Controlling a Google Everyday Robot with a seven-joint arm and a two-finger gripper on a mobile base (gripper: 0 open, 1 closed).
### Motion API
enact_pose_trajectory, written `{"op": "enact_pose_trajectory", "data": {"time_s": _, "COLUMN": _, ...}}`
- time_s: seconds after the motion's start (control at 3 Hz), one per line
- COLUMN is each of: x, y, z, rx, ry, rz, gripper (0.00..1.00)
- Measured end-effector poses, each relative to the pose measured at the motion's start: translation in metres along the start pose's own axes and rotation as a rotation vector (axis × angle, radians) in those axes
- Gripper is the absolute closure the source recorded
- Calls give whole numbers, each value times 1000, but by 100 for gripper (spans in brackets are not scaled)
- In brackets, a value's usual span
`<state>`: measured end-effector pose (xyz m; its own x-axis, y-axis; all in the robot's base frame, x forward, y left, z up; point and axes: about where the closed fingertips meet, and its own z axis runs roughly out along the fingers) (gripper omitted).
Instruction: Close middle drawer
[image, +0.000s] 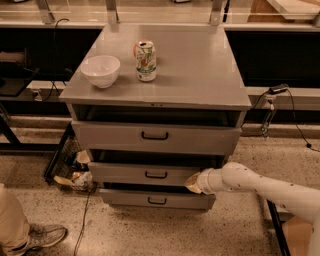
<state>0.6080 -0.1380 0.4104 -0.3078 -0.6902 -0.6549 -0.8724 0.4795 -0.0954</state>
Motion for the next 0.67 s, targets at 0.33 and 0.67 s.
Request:
{"op": "enact_pose_trajectory", "data": {"time_s": 0.33, "x": -11, "y": -20, "z": 3, "rx": 25, "ry": -20, "rz": -42, "gripper": 100}}
{"op": "enact_pose_trajectory", "data": {"time_s": 0.67, "x": -20, "y": -37, "z": 2, "rx": 51, "ry": -39, "rz": -76, "gripper": 100}}
